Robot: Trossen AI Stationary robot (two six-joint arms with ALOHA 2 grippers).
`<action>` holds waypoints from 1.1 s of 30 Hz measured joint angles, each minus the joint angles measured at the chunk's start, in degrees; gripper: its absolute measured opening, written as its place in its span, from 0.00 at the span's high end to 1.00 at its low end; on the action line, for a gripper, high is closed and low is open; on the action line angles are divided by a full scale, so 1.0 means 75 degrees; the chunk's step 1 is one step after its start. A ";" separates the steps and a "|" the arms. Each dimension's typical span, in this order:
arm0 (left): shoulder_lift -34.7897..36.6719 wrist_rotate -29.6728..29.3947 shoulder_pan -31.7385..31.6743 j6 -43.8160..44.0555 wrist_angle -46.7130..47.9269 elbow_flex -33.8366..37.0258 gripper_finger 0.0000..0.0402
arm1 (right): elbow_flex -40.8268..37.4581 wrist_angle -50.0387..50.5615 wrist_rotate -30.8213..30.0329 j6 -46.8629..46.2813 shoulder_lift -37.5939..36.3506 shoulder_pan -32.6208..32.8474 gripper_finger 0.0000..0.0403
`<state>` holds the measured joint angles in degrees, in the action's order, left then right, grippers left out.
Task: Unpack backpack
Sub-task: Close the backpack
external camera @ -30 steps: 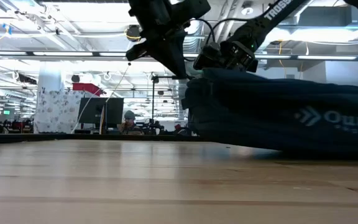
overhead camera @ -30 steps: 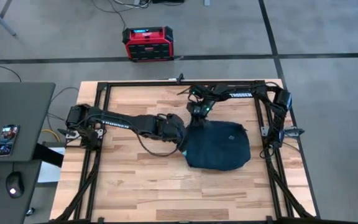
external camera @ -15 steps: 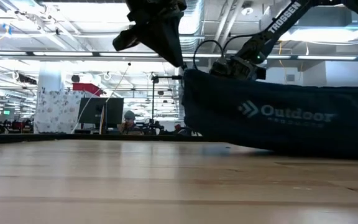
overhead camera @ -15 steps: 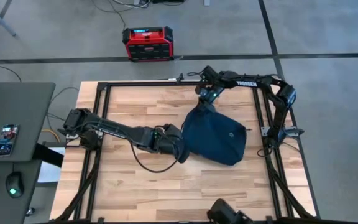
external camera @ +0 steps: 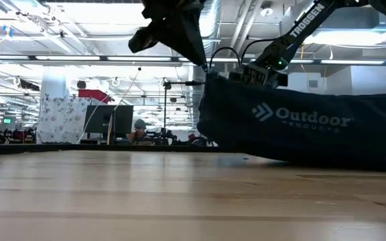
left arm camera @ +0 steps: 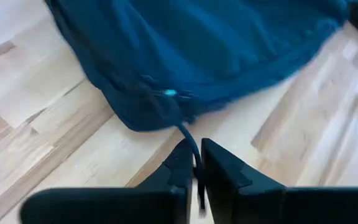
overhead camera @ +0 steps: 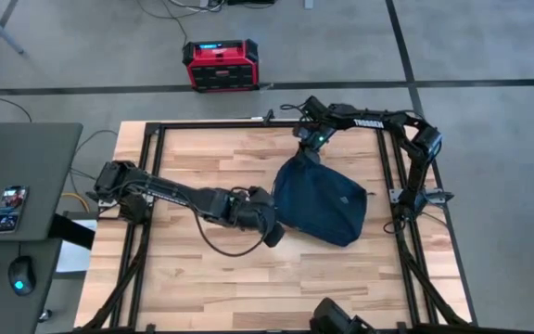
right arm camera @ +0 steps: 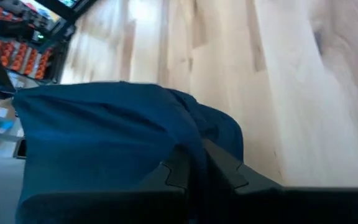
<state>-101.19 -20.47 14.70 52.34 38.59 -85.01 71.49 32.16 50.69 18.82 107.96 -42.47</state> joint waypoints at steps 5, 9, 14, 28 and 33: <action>0.0060 0.1158 -0.0670 -0.1273 0.0477 -0.0136 0.82 | 0.0785 0.1545 -0.0093 0.0347 0.0003 0.0004 0.88; 0.0401 0.0704 -0.1195 -0.2970 0.2198 -0.0657 0.74 | 0.1706 0.3211 -0.0025 0.1097 -0.0202 0.0016 0.86; 0.1605 0.0048 -0.1830 -0.5131 0.2912 -0.0822 0.75 | 0.2319 0.3820 -0.0245 0.0853 -0.1039 -0.0022 0.87; 0.6224 0.3578 -0.3917 -0.7123 -0.1106 0.3295 1.00 | -0.0669 0.0897 -0.1425 -0.2522 -0.6343 0.0099 0.99; 0.6929 0.3704 -0.3916 -0.6409 -0.2070 0.4767 1.00 | -0.3190 -0.1793 -0.1744 -0.4664 -0.8815 0.0349 0.99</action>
<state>-49.22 7.31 -14.67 4.27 23.06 -49.26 47.56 18.70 37.62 -16.16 41.85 -39.85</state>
